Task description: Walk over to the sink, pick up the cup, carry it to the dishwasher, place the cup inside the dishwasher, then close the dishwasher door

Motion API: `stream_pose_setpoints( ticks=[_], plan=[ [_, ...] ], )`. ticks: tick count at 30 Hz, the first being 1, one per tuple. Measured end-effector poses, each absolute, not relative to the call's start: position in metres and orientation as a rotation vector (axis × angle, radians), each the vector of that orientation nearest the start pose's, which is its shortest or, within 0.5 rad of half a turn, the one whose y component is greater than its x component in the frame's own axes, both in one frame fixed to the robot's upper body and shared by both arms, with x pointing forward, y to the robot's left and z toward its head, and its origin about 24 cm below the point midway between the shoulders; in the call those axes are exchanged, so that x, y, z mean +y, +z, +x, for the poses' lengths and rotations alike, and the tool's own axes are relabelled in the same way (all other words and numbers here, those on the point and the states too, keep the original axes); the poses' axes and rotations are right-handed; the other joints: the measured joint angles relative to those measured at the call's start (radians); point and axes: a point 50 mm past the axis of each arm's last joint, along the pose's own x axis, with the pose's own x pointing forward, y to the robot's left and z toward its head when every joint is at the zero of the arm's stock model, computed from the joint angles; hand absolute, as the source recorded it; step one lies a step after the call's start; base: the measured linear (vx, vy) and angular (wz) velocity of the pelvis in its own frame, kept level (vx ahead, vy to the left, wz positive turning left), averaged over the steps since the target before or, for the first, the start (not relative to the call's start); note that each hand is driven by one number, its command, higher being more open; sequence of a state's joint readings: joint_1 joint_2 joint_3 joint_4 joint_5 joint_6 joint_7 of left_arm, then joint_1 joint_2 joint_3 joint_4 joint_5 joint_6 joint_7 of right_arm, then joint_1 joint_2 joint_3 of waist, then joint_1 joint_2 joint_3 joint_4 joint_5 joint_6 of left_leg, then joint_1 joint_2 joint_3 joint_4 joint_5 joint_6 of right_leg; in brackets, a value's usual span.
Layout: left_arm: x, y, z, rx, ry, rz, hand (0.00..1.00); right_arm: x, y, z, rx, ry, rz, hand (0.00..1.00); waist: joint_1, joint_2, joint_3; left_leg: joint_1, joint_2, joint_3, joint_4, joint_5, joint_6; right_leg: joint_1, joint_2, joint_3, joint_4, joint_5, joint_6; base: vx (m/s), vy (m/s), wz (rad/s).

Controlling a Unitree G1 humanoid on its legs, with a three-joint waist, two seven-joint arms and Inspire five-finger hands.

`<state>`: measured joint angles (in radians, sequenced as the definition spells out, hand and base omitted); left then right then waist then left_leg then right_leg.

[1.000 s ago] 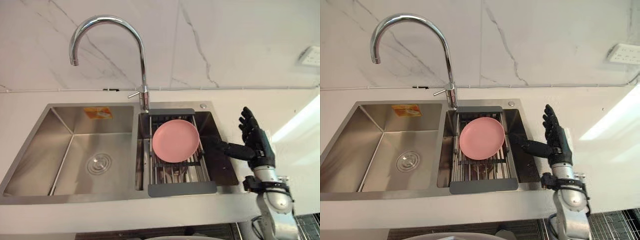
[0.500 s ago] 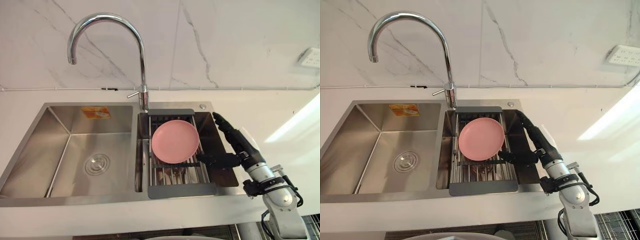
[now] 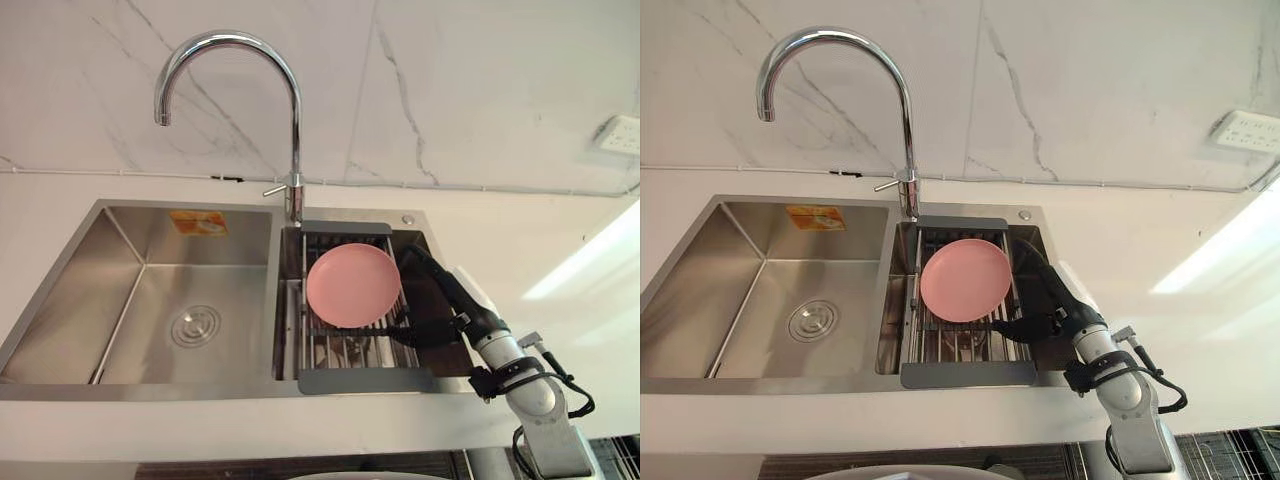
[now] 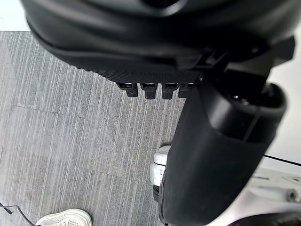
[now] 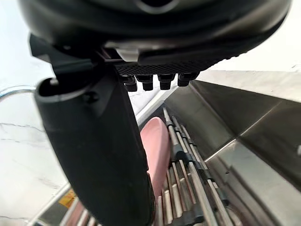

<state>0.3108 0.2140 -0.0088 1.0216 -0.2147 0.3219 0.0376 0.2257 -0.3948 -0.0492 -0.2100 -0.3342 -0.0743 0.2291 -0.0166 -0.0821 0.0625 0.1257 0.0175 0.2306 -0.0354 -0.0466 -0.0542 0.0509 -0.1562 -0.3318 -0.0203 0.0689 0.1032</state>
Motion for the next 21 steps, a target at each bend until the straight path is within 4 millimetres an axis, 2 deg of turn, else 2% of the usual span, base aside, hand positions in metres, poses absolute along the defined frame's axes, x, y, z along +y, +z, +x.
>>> stream_pose_setpoints(
  ticks=[13,21],
  plan=[
    [0.23,-0.166,-0.022,1.627,0.286,0.006,1.0,-0.202,0.05,0.219,0.048,0.321,-0.909,1.0,0.005,0.0,-0.001,0.0,0.0,-0.009,-0.013,0.015,0.002,0.0,0.001,-0.01,-0.001,0.001,-0.002,-0.03,-0.014,0.02],
    [0.228,-0.167,-0.02,1.63,0.262,0.015,1.0,-0.203,0.041,0.221,0.032,0.234,-1.004,1.0,0.004,0.003,-0.001,-0.007,0.0,-0.022,-0.013,0.017,0.001,0.0,0.002,-0.021,-0.004,0.001,-0.002,-0.02,-0.01,0.03]
  ],
)
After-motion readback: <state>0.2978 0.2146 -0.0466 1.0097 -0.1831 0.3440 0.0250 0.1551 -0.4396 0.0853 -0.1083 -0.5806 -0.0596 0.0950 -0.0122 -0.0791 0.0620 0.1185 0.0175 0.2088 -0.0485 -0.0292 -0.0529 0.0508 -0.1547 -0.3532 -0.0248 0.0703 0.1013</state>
